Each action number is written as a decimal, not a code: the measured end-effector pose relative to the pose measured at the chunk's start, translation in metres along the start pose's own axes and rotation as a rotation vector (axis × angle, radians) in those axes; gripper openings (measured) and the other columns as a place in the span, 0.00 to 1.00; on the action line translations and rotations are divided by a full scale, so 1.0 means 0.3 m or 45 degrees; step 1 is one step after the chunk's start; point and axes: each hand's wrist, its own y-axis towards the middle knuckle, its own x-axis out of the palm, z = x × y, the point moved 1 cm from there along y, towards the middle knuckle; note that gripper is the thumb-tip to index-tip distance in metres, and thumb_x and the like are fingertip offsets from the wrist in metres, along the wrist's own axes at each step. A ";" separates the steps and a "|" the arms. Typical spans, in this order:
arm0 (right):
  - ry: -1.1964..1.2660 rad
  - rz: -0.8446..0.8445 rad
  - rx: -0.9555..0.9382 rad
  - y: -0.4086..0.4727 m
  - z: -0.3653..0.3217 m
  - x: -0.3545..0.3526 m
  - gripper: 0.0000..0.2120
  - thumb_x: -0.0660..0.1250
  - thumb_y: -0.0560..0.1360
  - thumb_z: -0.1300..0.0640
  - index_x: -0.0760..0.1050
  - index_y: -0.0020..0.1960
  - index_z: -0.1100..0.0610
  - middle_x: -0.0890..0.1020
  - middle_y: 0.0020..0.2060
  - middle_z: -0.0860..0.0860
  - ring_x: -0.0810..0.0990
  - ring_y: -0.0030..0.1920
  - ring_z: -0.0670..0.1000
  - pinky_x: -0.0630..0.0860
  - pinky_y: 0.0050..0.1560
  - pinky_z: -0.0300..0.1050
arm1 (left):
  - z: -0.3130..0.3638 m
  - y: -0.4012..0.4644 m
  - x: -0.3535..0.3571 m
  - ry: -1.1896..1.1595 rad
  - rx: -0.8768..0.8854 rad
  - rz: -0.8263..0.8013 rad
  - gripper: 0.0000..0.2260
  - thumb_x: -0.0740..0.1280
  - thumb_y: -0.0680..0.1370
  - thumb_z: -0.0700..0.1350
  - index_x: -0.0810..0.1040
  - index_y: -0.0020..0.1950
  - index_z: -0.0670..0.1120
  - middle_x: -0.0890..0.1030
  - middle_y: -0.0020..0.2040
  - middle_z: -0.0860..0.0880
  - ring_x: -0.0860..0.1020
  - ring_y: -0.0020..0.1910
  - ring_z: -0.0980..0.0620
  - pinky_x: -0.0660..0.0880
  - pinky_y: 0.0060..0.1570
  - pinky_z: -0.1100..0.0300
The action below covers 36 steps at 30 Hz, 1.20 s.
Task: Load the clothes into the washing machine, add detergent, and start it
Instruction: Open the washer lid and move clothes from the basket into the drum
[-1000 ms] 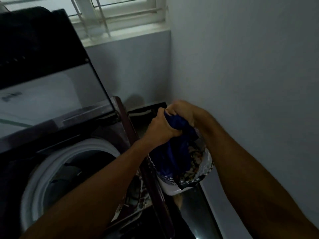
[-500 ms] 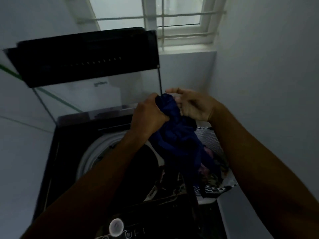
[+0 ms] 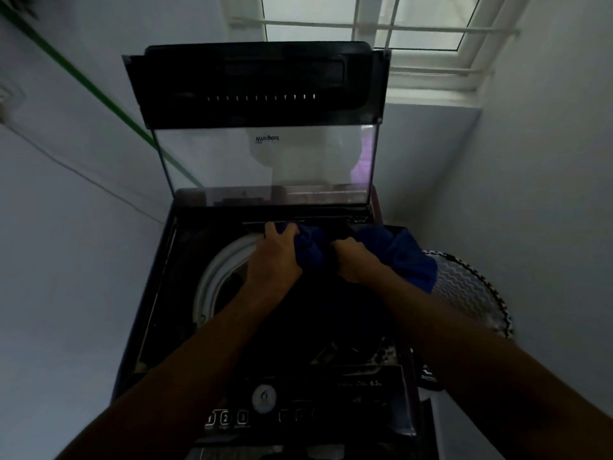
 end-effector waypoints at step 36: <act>0.698 0.348 0.529 -0.159 0.240 0.018 0.17 0.64 0.75 0.59 0.67 0.62 0.62 0.79 0.53 0.62 0.79 0.51 0.62 0.78 0.49 0.55 | 0.321 0.055 0.296 -0.369 0.476 -0.343 0.51 0.77 0.66 0.42 0.48 0.78 0.60 0.52 0.78 0.45 0.60 0.73 0.37 0.67 0.66 0.38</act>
